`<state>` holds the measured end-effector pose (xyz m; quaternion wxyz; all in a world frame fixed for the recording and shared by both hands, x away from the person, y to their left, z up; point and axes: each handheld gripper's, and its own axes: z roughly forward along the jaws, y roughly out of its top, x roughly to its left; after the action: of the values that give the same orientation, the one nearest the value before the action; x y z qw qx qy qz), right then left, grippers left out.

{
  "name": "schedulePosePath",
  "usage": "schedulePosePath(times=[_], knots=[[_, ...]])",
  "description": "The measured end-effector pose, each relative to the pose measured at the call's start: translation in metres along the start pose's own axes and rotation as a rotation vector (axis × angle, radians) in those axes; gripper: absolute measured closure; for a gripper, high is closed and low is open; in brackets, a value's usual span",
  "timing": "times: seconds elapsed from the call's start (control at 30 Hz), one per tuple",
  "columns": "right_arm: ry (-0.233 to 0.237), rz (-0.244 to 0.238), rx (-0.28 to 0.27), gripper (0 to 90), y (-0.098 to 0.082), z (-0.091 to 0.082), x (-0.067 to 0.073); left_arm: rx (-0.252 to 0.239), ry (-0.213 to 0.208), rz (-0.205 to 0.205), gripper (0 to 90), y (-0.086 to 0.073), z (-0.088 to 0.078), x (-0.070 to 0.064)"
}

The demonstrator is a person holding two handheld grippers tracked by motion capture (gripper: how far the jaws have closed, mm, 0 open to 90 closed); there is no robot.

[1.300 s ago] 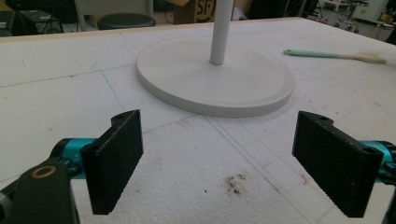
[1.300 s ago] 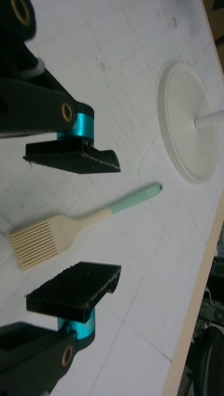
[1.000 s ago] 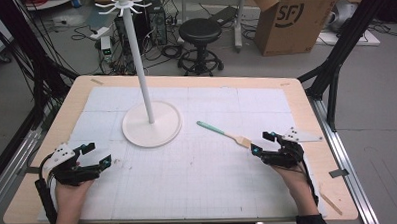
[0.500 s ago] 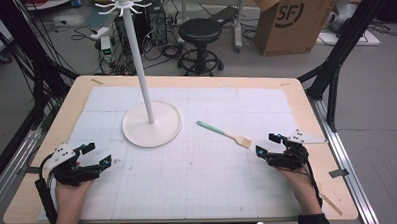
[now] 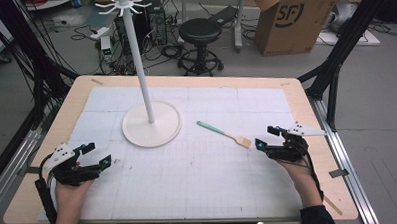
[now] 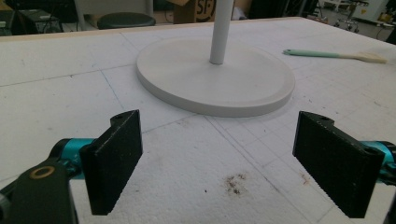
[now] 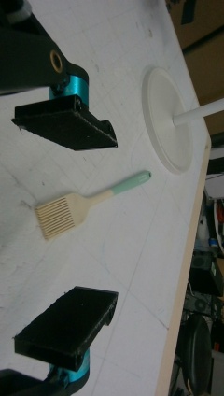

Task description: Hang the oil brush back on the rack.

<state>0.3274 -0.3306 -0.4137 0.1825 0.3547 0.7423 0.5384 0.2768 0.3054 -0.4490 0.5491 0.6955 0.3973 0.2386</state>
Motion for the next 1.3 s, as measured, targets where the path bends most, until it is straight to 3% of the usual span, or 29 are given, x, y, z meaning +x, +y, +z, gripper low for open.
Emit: schedulePosePath(times=[0.13,0.33,0.57,0.77,1.0,1.1,1.3], knots=[[0.027,-0.029,0.029,20.1,0.016,0.014,-0.002,0.003,0.001,0.003,16.5,0.000,0.000,0.000],[0.045,-0.045,0.080,20.1,0.024,0.035,-0.001,0.001,-0.001,0.002,16.5,0.000,0.000,0.000],[0.068,-0.069,0.125,23.7,0.027,0.062,0.005,0.002,-0.002,0.007,16.5,0.000,0.000,0.000],[0.080,-0.050,0.180,24.2,0.023,0.082,0.003,0.003,0.000,0.009,16.5,0.000,0.000,-0.001],[0.095,-0.065,0.239,32.4,0.020,0.097,0.004,0.003,0.000,0.010,16.5,0.000,0.000,-0.001],[0.106,-0.079,0.255,42.3,0.019,0.105,0.003,0.003,0.000,0.009,16.5,0.000,0.000,-0.001],[0.110,-0.090,0.305,49.9,0.013,0.113,0.003,0.004,-0.001,0.006,16.5,0.000,0.000,0.000]])
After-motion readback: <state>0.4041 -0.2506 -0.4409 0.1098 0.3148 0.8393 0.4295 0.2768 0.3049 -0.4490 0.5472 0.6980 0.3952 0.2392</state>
